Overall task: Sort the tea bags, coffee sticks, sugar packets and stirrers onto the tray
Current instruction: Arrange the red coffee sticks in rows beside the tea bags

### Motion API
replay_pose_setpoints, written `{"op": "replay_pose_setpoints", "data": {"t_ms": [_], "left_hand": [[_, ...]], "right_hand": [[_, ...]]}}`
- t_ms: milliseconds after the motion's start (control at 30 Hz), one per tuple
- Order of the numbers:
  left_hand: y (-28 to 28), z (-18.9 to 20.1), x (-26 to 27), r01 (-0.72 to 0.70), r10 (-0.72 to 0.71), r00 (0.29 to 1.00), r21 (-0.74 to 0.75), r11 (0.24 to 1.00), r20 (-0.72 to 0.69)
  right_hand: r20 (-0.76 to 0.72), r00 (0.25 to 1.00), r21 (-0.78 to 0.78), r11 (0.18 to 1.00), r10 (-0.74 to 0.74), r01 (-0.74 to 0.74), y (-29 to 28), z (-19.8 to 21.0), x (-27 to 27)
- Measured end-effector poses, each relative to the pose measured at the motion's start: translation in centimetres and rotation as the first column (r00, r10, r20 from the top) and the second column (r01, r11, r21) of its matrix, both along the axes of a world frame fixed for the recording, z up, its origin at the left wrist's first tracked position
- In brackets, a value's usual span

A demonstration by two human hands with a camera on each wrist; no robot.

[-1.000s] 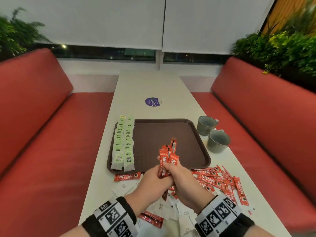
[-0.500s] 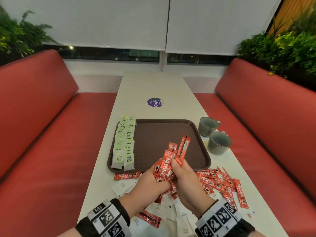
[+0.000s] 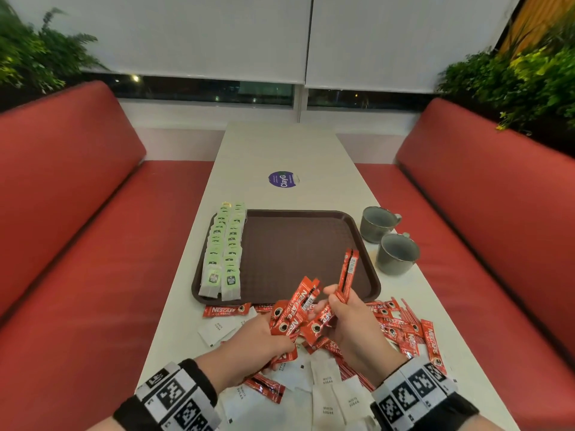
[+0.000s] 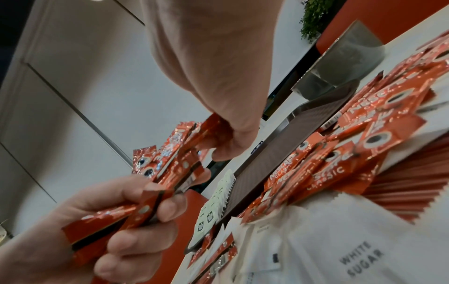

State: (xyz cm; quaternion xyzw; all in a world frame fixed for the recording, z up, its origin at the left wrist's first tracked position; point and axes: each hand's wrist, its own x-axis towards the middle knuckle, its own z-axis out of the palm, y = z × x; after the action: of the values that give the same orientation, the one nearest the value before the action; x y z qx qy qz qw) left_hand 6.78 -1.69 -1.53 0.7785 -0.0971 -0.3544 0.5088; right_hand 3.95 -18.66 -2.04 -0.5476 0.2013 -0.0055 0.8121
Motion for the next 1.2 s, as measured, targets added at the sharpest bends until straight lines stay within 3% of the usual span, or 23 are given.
{"op": "replay_pose_setpoints", "data": {"t_ms": [200, 267, 433, 667, 767, 867, 933, 1000, 1067, 1100, 1133, 1200], "left_hand": [[0.9, 0.0, 0.5, 0.065, -0.079, 0.996, 0.246, 0.967, 0.047], [1.3, 0.3, 0.9, 0.047, -0.057, 0.998, 0.246, 0.968, 0.031], [3.0, 0.7, 1.8, -0.112, 0.116, 0.985, 0.038, 0.993, -0.131], [1.8, 0.6, 1.9, -0.384, 0.315, 0.907, -0.242, 0.891, -0.279], [0.1, 0.9, 1.2, -0.383, 0.316, 0.917, -0.318, 0.867, -0.242], [-1.5, 1.2, 0.9, -0.378, 0.351, 0.926, -0.363, 0.852, -0.14], [-2.2, 1.2, 0.9, -0.414, 0.409, 0.907, -0.376, 0.829, -0.098], [-2.4, 1.0, 1.1, -0.466, 0.466, 0.879, -0.38, 0.799, -0.1], [-2.1, 1.0, 1.6, -0.534, 0.526, 0.84, -0.377, 0.757, -0.135], [-1.8, 1.1, 1.8, -0.573, 0.553, 0.815, -0.38, 0.726, -0.172], [-1.6, 1.1, 2.1, -0.598, 0.562, 0.799, -0.384, 0.703, -0.216], [-1.7, 1.4, 2.2, -0.585, 0.523, 0.811, -0.4, 0.706, -0.261]], "right_hand": [[-0.125, 0.992, -0.248, 0.967, 0.034, -0.064, -1.0, -1.3, -0.3], [-0.172, 0.984, -0.285, 0.954, 0.046, -0.095, -1.3, -1.5, -0.5], [-0.237, 0.964, -0.374, 0.904, 0.121, -0.206, -1.4, -1.9, -1.1], [-0.286, 0.918, -0.461, 0.8, 0.276, -0.384, 0.0, -0.4, -1.6], [-0.289, 0.885, -0.594, 0.656, 0.366, -0.465, 1.2, 0.8, -1.0], [-0.288, 0.836, -0.775, 0.398, 0.468, -0.49, 2.3, 1.8, -0.4], [-0.322, 0.781, -0.822, 0.251, 0.535, -0.511, 2.8, 2.0, -0.5], [-0.376, 0.737, -0.814, 0.181, 0.561, -0.552, 2.7, 1.8, -0.8], [-0.447, 0.7, -0.758, 0.18, 0.556, -0.627, 1.9, 1.6, -1.2], [-0.46, 0.704, -0.729, 0.223, 0.541, -0.647, 1.3, 1.5, -1.2], [-0.433, 0.741, -0.702, 0.324, 0.513, -0.634, 0.8, 1.6, -1.1], [-0.294, 0.866, -0.612, 0.617, 0.403, -0.495, 0.1, 2.3, -0.7]]}}
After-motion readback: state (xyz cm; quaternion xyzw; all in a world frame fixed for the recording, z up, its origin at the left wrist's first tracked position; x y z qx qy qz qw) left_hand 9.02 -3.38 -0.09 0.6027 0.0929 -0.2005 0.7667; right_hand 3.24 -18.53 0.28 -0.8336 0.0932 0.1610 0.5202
